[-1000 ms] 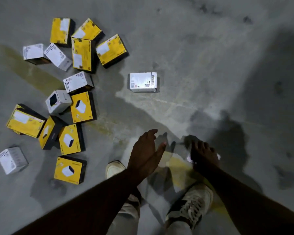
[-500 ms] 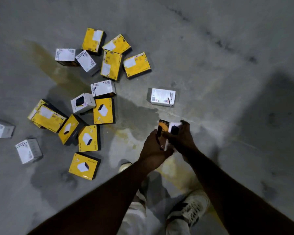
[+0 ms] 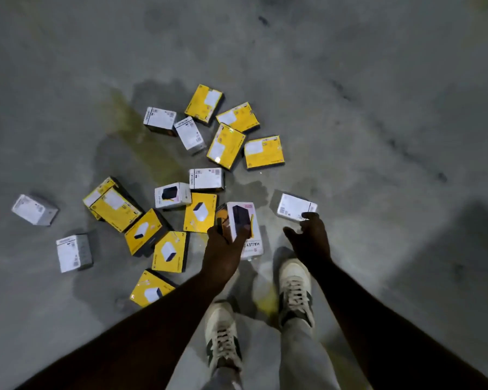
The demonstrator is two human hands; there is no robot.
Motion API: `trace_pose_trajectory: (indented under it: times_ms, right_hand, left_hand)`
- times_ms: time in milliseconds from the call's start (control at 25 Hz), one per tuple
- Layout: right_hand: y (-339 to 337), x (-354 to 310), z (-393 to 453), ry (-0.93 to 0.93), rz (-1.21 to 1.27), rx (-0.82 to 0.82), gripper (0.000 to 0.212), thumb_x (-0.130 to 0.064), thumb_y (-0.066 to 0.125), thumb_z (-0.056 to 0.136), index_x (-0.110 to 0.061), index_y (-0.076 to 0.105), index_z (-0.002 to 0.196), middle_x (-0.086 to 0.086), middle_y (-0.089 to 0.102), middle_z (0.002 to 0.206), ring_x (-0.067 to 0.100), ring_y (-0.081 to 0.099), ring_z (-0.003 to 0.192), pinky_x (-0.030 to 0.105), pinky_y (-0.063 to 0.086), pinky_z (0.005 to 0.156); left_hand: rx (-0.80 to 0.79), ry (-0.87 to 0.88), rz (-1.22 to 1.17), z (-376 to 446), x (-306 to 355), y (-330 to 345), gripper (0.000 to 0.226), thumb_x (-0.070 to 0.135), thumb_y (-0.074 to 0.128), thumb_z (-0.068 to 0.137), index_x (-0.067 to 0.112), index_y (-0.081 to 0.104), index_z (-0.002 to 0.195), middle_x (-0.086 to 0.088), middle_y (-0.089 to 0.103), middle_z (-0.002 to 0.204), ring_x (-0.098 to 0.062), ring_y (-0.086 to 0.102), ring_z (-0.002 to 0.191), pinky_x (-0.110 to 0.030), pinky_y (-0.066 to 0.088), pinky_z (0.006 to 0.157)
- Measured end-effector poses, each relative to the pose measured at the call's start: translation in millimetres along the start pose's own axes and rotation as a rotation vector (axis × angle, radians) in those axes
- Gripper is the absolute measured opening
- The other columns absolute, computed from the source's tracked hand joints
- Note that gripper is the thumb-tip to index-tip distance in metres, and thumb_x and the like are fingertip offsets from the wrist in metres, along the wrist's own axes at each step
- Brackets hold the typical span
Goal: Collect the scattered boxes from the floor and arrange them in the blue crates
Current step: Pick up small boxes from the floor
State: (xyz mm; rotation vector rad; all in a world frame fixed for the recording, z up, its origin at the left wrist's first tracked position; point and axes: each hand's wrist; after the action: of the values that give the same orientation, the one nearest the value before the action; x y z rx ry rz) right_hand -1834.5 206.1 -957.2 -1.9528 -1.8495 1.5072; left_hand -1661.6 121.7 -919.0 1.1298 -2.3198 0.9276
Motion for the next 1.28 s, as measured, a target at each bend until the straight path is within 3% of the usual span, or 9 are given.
trace_pose_trajectory:
  times_ms: [200,400,560,640,760,840,1000,1160,1280]
  right_hand:
    - [29,31,97,-0.289,-0.347,-0.048,0.081,-0.012,0.083,0.061,0.002,0.047,0.132,0.022,0.051,0.127,0.041,0.046,0.119,0.043,0.044,0.094]
    - [53,68,174,-0.425,-0.846,-0.264,0.117,-0.033,0.087,0.063,-0.011,0.018,0.154,0.016,0.033,0.151,0.034,0.035,0.138,0.046,0.033,0.11]
    - [60,93,176,-0.596,-1.068,-0.317,0.108,-0.039,0.079,0.067,-0.011,0.021,0.154,0.02,0.032,0.152,0.037,0.05,0.114,0.044,0.051,0.085]
    - [63,79,164,-0.526,-0.808,-0.304,0.103,-0.04,0.081,0.066,-0.009,0.029,0.149,0.023,0.039,0.148,0.041,0.053,0.111,0.047,0.053,0.084]
    - [74,17,140,-0.181,0.032,-0.373,0.089,-0.043,0.077,0.069,-0.025,0.032,0.144,0.011,0.058,0.13,0.029,0.061,0.109,0.047,0.052,0.091]
    - [83,-31,114,-0.286,0.229,-0.458,0.083,-0.051,0.068,0.072,-0.026,0.036,0.144,0.008,0.055,0.134,0.024,0.057,0.117,0.047,0.05,0.097]
    - [103,-83,61,-0.561,0.107,-0.573,0.087,-0.059,0.053,0.079,-0.019,0.028,0.153,0.005,0.042,0.145,0.016,0.039,0.133,0.032,0.035,0.111]
    - [127,-99,36,-0.6,-0.022,-0.758,0.098,-0.053,0.058,0.08,-0.03,0.002,0.157,0.003,0.028,0.15,0.014,0.03,0.137,0.028,0.032,0.106]
    - [151,-103,21,-0.685,-0.07,-0.773,0.108,-0.042,0.066,0.078,-0.029,-0.007,0.156,0.002,0.018,0.156,0.017,0.021,0.142,0.037,0.034,0.112]
  left_hand:
    - [0.077,-0.098,-0.136,59,-20,22,0.077,0.065,0.075,0.064,0.015,0.057,0.119,0.003,0.073,0.106,-0.013,0.072,0.092,-0.041,0.061,0.081]
    - [0.07,-0.183,-0.296,108,-33,41,0.054,0.03,0.082,0.073,0.005,0.06,0.116,-0.01,0.073,0.105,-0.022,0.075,0.088,-0.035,0.059,0.054]
    - [0.115,-0.242,-0.346,112,-46,39,0.045,0.016,0.08,0.077,0.009,0.059,0.116,-0.007,0.073,0.103,-0.017,0.075,0.083,-0.029,0.056,0.051]
    - [0.156,-0.27,-0.381,104,-50,36,0.05,0.018,0.081,0.077,0.009,0.056,0.12,-0.006,0.073,0.104,-0.016,0.076,0.081,-0.031,0.058,0.053]
    - [0.235,-0.273,-0.415,96,-43,28,0.056,0.026,0.081,0.078,0.014,0.05,0.124,-0.006,0.071,0.113,-0.021,0.074,0.091,-0.036,0.061,0.058]
    - [0.251,-0.248,-0.456,92,-22,18,0.06,0.041,0.079,0.08,0.015,0.052,0.126,-0.008,0.07,0.117,-0.021,0.073,0.096,-0.033,0.061,0.059]
    - [0.195,-0.316,-0.704,84,7,-13,0.091,0.081,0.075,0.053,0.028,0.061,0.126,-0.001,0.073,0.117,-0.021,0.073,0.102,-0.042,0.062,0.076]
    - [0.316,-0.327,-0.659,82,-6,-52,0.089,0.067,0.087,0.048,0.025,0.065,0.123,-0.003,0.073,0.116,-0.019,0.074,0.096,-0.045,0.062,0.077]
    - [0.371,-0.362,-0.681,84,-20,-72,0.118,0.062,0.092,0.041,0.019,0.045,0.14,0.001,0.073,0.114,-0.018,0.075,0.092,-0.043,0.063,0.068]
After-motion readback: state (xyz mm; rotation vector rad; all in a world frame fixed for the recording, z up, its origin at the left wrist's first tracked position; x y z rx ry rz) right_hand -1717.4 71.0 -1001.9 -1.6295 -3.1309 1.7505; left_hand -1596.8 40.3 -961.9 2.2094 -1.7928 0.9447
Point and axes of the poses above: each hand's wrist, its own z-axis towards the middle knuckle, its own y-axis out of the palm, x = y × z
